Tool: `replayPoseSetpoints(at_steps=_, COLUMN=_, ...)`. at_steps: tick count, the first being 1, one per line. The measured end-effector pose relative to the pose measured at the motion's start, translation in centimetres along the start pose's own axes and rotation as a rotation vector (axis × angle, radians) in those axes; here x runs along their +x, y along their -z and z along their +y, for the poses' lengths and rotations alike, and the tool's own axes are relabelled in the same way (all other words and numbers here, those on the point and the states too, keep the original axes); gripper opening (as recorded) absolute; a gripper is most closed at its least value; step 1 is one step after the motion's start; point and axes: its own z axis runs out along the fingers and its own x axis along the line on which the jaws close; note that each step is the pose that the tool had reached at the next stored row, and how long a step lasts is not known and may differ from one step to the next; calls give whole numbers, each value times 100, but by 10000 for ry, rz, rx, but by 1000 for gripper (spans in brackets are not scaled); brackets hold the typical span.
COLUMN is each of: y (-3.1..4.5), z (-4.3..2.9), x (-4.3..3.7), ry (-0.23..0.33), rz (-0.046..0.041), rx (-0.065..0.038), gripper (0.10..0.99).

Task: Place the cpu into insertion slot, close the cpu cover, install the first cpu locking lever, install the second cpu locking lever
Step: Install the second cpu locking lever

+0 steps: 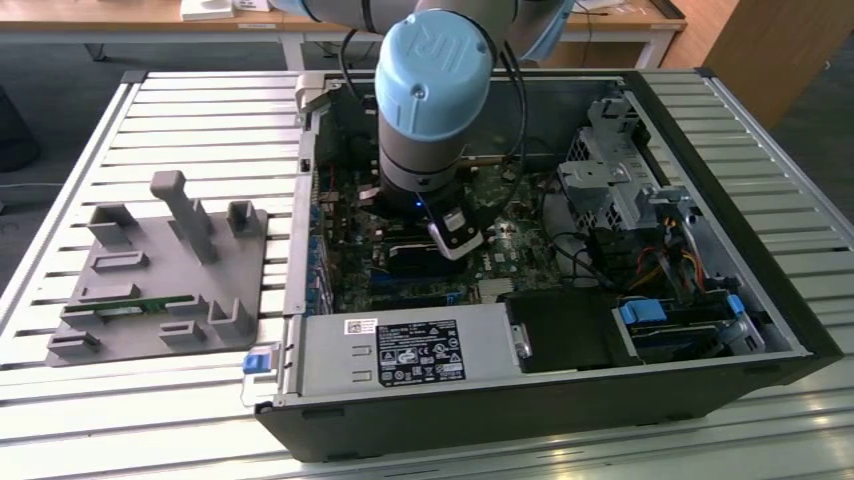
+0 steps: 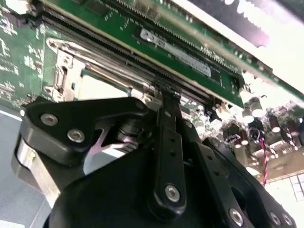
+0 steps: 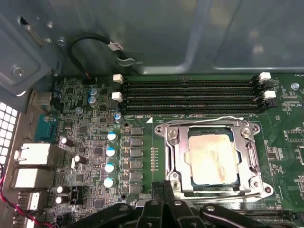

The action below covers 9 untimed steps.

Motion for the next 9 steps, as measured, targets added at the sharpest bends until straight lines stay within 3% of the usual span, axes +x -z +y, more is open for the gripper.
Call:
replayPoseSetpoints(at_steps=5, y=8, z=4, x=2, ry=0, rz=0, rx=-39, gripper=106)
replayPoseSetpoints(at_steps=9, y=68, z=28, x=3, ry=0, rz=0, rx=-39, gripper=106)
